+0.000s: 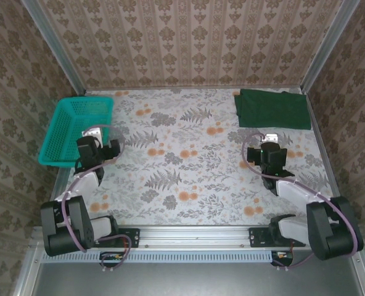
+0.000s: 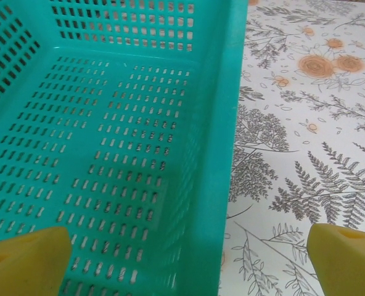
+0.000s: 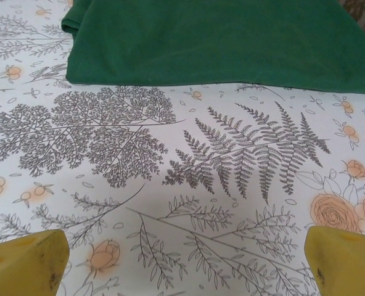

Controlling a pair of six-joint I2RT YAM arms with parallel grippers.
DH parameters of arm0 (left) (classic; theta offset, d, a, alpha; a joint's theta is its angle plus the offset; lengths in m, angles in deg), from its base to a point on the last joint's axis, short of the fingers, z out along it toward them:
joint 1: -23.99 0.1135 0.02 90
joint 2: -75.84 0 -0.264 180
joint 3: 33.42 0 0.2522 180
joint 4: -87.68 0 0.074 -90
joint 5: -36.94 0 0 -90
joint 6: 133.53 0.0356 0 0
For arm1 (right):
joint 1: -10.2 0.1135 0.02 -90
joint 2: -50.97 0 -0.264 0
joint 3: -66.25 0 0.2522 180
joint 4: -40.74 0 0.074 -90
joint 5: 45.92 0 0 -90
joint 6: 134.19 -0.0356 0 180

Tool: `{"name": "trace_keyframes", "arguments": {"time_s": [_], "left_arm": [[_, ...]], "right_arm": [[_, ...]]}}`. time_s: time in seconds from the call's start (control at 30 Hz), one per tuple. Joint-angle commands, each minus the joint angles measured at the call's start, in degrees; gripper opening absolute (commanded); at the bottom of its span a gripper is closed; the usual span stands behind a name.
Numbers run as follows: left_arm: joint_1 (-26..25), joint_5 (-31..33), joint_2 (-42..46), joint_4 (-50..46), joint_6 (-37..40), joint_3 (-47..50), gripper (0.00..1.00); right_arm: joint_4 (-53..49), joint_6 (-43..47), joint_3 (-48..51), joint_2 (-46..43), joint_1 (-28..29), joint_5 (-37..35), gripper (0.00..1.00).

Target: Fold and stack the t-shirts

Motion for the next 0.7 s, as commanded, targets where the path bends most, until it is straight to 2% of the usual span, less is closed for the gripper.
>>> {"name": "trace_keyframes", "arguments": {"time_s": [0.0, 0.2, 0.37, 0.5, 0.6, 0.67], "left_arm": [[-0.37, -4.04, -1.67, 5.21, 0.35, 0.28, 1.00], [-0.49, -4.01, -6.58, 13.51, -3.28, 1.20, 1.00], [-2.18, -2.39, -12.42, 17.90, -0.40, -0.73, 1.00], [-2.83, -3.05, -13.61, 19.97, 0.66, 0.13, 1.00], [-4.24, -1.41, -12.92, 27.17, 1.85, 4.38, 1.00], [-4.86, 1.41, -12.52, 32.34, 1.67, 7.48, 1.00]], "right_arm": [[5.75, 0.36, -2.48, 2.66, -0.74, -0.01, 1.00], [10.25, 1.51, -5.17, 8.07, -2.05, 1.05, 1.00], [14.29, 1.40, -6.41, 11.85, -4.59, 5.00, 1.00], [20.04, 0.15, -5.31, 14.86, -5.79, 8.16, 1.00], [22.06, 1.11, -4.69, 15.90, -5.02, 8.02, 1.00], [28.31, 1.50, -1.25, 15.73, -4.74, 8.55, 1.00]]}}
